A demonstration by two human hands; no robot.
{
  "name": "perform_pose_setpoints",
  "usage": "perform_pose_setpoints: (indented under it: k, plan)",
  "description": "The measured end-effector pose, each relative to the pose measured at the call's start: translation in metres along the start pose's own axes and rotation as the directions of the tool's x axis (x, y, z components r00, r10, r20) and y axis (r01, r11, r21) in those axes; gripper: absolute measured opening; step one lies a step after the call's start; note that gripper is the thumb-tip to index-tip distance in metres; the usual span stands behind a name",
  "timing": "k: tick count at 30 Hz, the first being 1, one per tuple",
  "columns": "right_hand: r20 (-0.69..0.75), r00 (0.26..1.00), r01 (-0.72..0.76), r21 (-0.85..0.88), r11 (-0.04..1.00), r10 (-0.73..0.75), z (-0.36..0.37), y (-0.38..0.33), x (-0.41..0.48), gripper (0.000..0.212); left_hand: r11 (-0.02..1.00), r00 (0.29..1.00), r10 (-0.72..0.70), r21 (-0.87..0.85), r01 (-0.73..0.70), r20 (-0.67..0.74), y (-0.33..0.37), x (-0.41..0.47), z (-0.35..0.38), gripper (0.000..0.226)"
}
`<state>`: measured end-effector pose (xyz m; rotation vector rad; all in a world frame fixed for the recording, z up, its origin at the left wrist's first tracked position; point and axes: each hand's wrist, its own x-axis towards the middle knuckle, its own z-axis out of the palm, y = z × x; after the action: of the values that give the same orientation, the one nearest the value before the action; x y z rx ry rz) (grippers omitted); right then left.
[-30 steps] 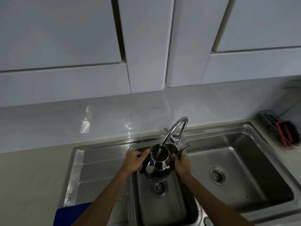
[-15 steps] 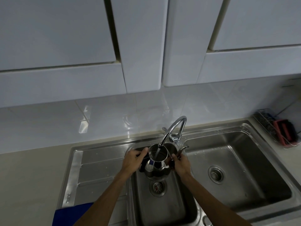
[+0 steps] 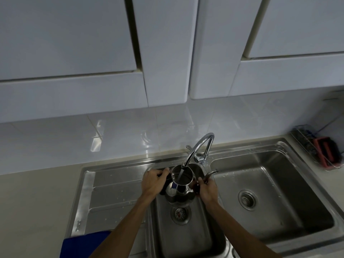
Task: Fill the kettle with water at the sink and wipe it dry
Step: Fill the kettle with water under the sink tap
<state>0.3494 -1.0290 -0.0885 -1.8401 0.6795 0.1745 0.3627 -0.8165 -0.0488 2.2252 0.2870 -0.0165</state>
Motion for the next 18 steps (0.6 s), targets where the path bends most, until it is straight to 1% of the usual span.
perform_pose_setpoints:
  k: [5,9,13,18]
  plan:
    - [0.008,1.000,-0.003,0.018,1.000,0.003,-0.002,0.004,-0.003,0.016,0.996,0.999,-0.020,0.091,0.024,-0.040,0.010,-0.002,-0.001,0.057]
    - [0.029,1.000,0.004,0.026,1.000,-0.005,0.000,0.017,0.005,0.015,0.998,0.999,-0.020,0.053,0.022,-0.043,0.012,-0.003,-0.005,0.056]
    - [0.028,0.999,0.016,0.062,0.998,-0.018,-0.006,0.002,-0.012,0.008,1.000,0.999,-0.030,0.007,0.030,-0.029,0.007,-0.002,-0.005,0.057]
    - [0.057,0.998,0.003,0.142,0.990,-0.011,-0.013,-0.012,-0.028,0.007,1.000,1.000,0.002,-0.025,-0.003,-0.019,0.001,-0.002,-0.003,0.051]
